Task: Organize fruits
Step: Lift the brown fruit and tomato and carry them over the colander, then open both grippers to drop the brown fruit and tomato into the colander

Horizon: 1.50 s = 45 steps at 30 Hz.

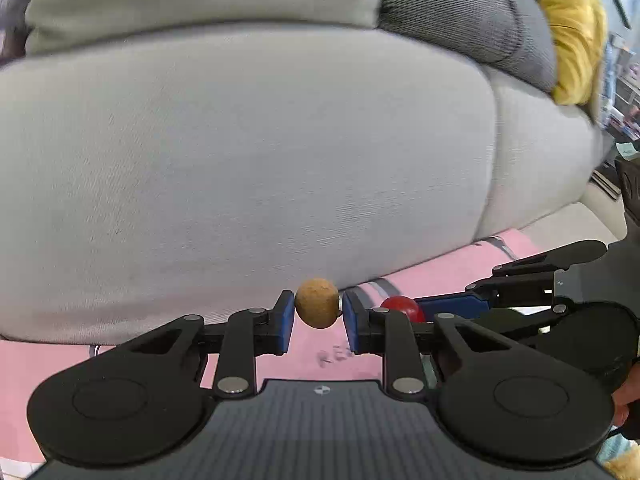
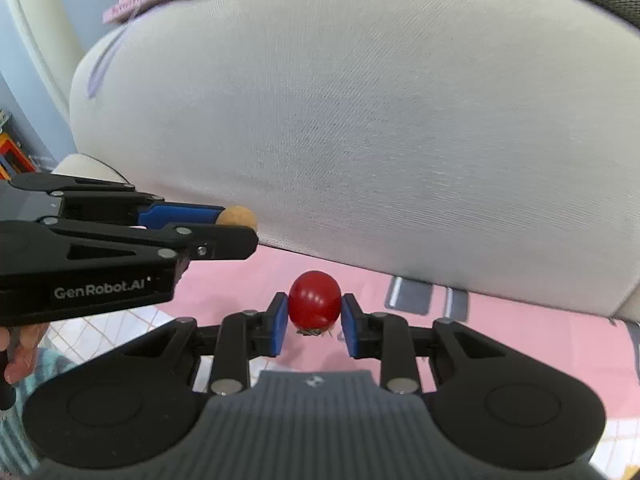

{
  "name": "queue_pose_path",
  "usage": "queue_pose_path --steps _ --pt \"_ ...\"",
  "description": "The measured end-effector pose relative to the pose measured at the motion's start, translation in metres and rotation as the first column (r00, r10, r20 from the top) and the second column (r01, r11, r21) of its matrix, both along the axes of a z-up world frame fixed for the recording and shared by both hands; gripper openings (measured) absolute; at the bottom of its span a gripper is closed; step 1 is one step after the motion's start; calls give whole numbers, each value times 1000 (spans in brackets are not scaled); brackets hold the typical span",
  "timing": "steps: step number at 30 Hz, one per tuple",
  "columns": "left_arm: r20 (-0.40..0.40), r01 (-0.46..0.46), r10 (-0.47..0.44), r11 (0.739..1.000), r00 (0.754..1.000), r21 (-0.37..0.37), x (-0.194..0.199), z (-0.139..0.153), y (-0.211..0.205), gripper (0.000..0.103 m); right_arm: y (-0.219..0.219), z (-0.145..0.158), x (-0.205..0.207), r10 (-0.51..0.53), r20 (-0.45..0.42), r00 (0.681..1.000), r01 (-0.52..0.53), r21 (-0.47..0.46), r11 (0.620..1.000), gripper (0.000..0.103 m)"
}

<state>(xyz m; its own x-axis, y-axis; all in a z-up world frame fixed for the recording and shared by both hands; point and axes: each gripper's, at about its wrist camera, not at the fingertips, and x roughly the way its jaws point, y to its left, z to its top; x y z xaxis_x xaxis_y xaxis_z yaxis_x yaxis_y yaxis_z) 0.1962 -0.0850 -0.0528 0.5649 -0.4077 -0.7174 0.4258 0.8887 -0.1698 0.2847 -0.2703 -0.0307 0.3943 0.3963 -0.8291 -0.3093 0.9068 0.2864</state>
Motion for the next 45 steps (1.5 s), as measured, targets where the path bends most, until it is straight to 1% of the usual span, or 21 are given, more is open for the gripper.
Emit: queue_pose_path --steps 2,4,5,8,9,10,12,13,15,18,21,29,33,36,42,45 --pt "18 22 -22 1000 1000 5 -14 11 -12 29 -13 11 -12 -16 14 1000 16 0 1000 25" --pt "31 48 -48 999 998 10 -24 19 -14 29 -27 21 -25 -32 24 999 32 -3 999 25" --pt "37 63 -63 998 997 14 -30 28 -19 29 -34 22 -31 -41 28 999 41 -5 999 25" --pt "45 102 -104 994 994 25 -48 38 -27 29 -56 28 -49 -68 32 997 69 -14 998 25" --pt "46 115 -116 993 992 28 -54 43 -24 29 -62 30 -56 -78 32 996 79 -17 997 25" --pt "48 128 -129 991 990 32 -59 44 -27 29 -63 30 -74 -87 33 996 88 -20 996 25" --pt "48 155 -157 987 986 37 -66 47 -33 29 -70 29 -86 -108 31 994 108 -26 994 25" --pt "47 167 -168 985 985 38 -70 48 -34 29 -69 22 -94 -116 28 993 117 -29 993 25" --pt "41 186 -187 982 981 41 -75 50 -39 29 -75 18 -103 -136 22 990 137 -38 990 25" --pt "19 213 -214 976 977 44 -79 44 -47 29 -75 10 -108 -155 11 988 155 -57 986 25" --pt "-6 243 -243 968 970 66 -78 34 -57 29 -81 2 -112 -148 7 989 148 -72 986 25" --pt "-90 312 -301 938 949 151 -66 -2 -79 29 -85 -31 -101 -94 -27 995 91 -101 991 25" --pt "-119 328 -310 925 943 192 -60 -16 -85 29 -82 -45 -90 -67 -39 997 62 -122 991 25" --pt "-130 337 -315 915 940 222 -56 -23 -89 29 -81 -52 -83 -54 -40 998 49 -123 991 25" --pt "-141 364 -336 884 931 293 -54 -33 -98 29 -77 -65 -72 -29 -56 998 21 -136 990 25" --pt "-154 370 -338 879 928 301 -52 -35 -100 29 -76 -70 -68 -23 -68 997 13 -137 990 25"
